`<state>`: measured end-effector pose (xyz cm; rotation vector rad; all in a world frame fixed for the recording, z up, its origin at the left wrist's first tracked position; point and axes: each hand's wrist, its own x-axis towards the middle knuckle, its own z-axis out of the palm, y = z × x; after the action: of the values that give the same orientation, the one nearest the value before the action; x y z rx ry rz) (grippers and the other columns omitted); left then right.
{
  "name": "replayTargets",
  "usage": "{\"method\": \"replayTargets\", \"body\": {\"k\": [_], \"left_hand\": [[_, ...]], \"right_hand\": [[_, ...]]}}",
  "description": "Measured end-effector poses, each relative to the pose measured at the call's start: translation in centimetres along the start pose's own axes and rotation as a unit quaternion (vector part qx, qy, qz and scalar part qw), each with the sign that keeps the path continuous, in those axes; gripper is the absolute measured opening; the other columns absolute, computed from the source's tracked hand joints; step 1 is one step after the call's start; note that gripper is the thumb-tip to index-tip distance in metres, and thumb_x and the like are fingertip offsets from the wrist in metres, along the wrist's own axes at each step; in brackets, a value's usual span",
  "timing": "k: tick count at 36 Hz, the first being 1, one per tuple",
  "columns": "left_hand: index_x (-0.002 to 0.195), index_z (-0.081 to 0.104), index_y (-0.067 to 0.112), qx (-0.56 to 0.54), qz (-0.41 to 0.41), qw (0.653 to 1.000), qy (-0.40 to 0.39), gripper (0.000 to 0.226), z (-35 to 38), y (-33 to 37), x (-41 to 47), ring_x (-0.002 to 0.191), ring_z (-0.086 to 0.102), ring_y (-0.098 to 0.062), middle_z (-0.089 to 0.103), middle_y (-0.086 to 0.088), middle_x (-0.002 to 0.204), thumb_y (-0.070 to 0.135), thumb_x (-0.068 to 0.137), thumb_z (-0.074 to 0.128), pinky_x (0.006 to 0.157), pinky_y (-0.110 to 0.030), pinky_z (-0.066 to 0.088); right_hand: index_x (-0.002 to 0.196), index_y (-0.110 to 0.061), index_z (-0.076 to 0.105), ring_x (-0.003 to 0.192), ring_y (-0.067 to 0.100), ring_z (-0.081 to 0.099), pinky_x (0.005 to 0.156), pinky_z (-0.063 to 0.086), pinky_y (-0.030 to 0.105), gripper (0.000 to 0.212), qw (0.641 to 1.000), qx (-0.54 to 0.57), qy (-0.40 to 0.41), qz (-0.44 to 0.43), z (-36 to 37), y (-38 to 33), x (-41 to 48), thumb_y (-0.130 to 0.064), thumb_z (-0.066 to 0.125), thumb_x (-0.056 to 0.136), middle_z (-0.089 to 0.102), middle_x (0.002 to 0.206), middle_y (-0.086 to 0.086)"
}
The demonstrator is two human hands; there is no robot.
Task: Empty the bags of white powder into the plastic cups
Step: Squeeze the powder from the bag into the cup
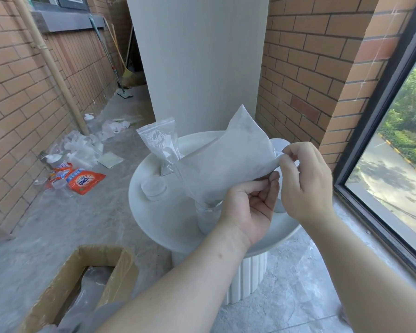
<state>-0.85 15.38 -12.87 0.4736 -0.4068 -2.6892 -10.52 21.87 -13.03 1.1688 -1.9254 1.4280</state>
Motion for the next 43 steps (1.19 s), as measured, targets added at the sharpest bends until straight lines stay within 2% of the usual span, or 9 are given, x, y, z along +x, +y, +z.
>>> {"method": "replayTargets", "body": {"k": [3,5,8,12,18,24,30,37,43], "left_hand": [[0.092,0.072,-0.006,-0.003,-0.001,1.0,0.002,0.025,0.0,0.1,0.0,0.077,0.074,-0.019,0.073,-0.014,0.09,-0.014,0.086,0.049,0.07,-0.023,0.061],[0.091,0.072,-0.005,-0.004,-0.001,1.0,-0.001,0.027,-0.1,0.1,0.0,0.075,0.073,-0.018,0.073,-0.013,0.089,-0.014,0.086,0.048,0.069,-0.023,0.06],[0.091,0.072,-0.003,-0.003,0.002,1.0,-0.005,0.028,-0.1,0.1,-0.1,0.071,0.073,-0.017,0.073,-0.012,0.087,-0.014,0.086,0.046,0.068,-0.023,0.06],[0.096,0.072,-0.001,0.001,0.004,1.0,-0.009,0.032,-0.2,0.1,0.0,0.074,0.073,-0.015,0.074,-0.01,0.091,-0.014,0.086,0.045,0.067,-0.021,0.059],[0.114,0.068,-0.001,-0.005,0.006,1.0,-0.02,0.039,-0.4,0.1,0.2,0.081,0.073,-0.015,0.072,-0.009,0.102,-0.015,0.085,0.046,0.071,-0.022,0.059],[0.082,0.075,-0.001,-0.009,-0.002,1.0,-0.019,0.034,-0.3,0.1,0.1,0.074,0.074,-0.017,0.073,-0.009,0.088,-0.016,0.087,0.045,0.066,-0.023,0.06],[0.091,0.071,-0.001,-0.011,-0.007,1.0,-0.017,0.03,-0.3,0.1,0.1,0.074,0.074,-0.017,0.072,-0.009,0.09,-0.016,0.087,0.045,0.064,-0.023,0.059],[0.113,0.067,0.001,-0.004,-0.001,1.0,-0.024,0.041,-0.4,0.0,0.2,0.081,0.072,-0.015,0.072,-0.008,0.096,-0.015,0.084,0.043,0.068,-0.022,0.058],[0.079,0.075,-0.002,-0.001,-0.003,1.0,-0.009,0.033,-0.2,0.1,-0.2,0.073,0.073,-0.018,0.073,-0.01,0.086,-0.015,0.087,0.046,0.066,-0.024,0.06]], "right_hand": [[0.089,-0.007,0.056,0.08,0.015,0.05,0.07,0.043,0.042,0.013,1.0,0.004,0.0,0.006,0.0,-0.2,0.0,-0.013,0.046,0.094,0.057,0.085,-0.002],[0.092,-0.013,0.056,0.085,0.003,0.05,0.072,0.044,0.035,0.014,1.0,0.018,0.001,0.012,-0.1,-0.5,0.1,-0.022,0.046,0.095,0.056,0.088,-0.012],[0.096,-0.02,0.056,0.091,0.001,0.053,0.074,0.045,0.034,0.013,0.999,0.035,-0.01,0.012,-0.1,-1.1,0.2,-0.028,0.047,0.096,0.056,0.093,-0.02],[0.094,-0.02,0.058,0.091,0.007,0.057,0.076,0.047,0.034,0.007,0.998,0.058,-0.03,0.02,0.0,-1.6,0.6,-0.018,0.051,0.095,0.057,0.094,-0.017],[0.091,-0.015,0.06,0.092,0.001,0.054,0.076,0.042,0.024,0.009,0.998,0.061,-0.023,0.023,0.0,-2.4,1.1,-0.009,0.055,0.095,0.058,0.092,-0.015],[0.089,-0.017,0.059,0.091,-0.001,0.053,0.078,0.041,0.022,0.009,0.995,0.073,-0.038,0.058,-0.4,-2.9,1.8,-0.011,0.056,0.095,0.058,0.09,-0.016],[0.087,-0.017,0.058,0.089,-0.003,0.052,0.076,0.039,0.02,0.008,0.996,0.065,-0.031,0.059,-0.4,-3.0,1.9,-0.014,0.055,0.094,0.056,0.088,-0.017],[0.088,-0.015,0.059,0.088,-0.005,0.051,0.074,0.038,0.012,0.007,0.997,0.049,-0.036,0.036,-0.1,-3.2,1.5,-0.013,0.054,0.093,0.056,0.087,-0.019],[0.089,-0.017,0.06,0.087,-0.002,0.053,0.075,0.038,0.015,0.015,0.99,0.099,-0.015,0.1,-0.3,-2.8,1.5,-0.019,0.045,0.091,0.061,0.087,-0.014]]}}
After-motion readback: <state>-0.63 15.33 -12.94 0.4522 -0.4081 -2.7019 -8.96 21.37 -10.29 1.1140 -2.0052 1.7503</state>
